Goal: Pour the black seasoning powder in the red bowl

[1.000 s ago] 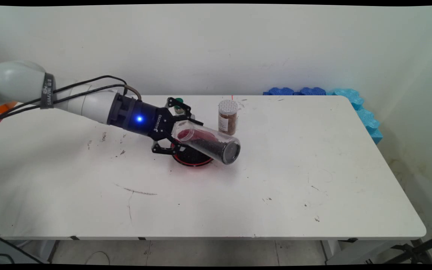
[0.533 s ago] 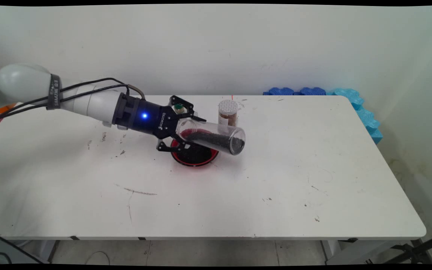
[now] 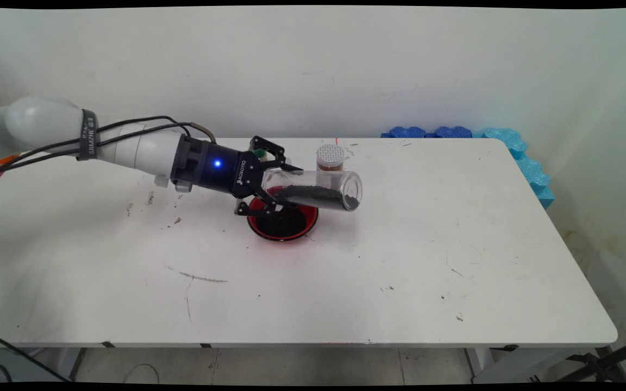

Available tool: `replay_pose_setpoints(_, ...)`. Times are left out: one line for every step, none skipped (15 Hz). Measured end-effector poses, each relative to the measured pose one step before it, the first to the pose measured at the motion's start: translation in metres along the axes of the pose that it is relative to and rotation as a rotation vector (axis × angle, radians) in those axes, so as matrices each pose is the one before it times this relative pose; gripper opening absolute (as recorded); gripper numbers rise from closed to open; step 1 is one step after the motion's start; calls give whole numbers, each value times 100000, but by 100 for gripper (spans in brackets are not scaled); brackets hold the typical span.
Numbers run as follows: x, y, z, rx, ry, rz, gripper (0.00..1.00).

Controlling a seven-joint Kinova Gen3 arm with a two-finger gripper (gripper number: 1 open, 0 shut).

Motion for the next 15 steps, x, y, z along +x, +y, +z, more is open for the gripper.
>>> replay_pose_setpoints(60,28,127,-308,40,-942,0)
replay_pose_setpoints(57,16,103,-229,51,-762,0)
replay_pose_setpoints(60,30,125,-254,54,-758,0)
replay_pose_setpoints(68,29,123,-256,76,-731,0)
replay_pose_setpoints(70,31,112,-266,94,-646,0)
replay_pose_setpoints(56,37,99,-213,77,-484,0)
replay_pose_setpoints(70,49,111,-271,104,-537,0)
replay_pose_setpoints(69,35,98,-196,102,-454,0)
replay_pose_setpoints(77,54,110,-214,130,-445,0)
replay_pose_setpoints(88,45,102,-203,140,-393,0)
replay_pose_setpoints(74,28,75,-172,120,-290,0)
replay_pose_setpoints(87,57,94,-211,116,-313,0)
replay_pose_setpoints(49,25,54,-86,62,-121,0)
replay_pose_setpoints(74,32,70,-123,84,-173,0)
replay_pose_setpoints(77,55,84,-184,95,-208,0)
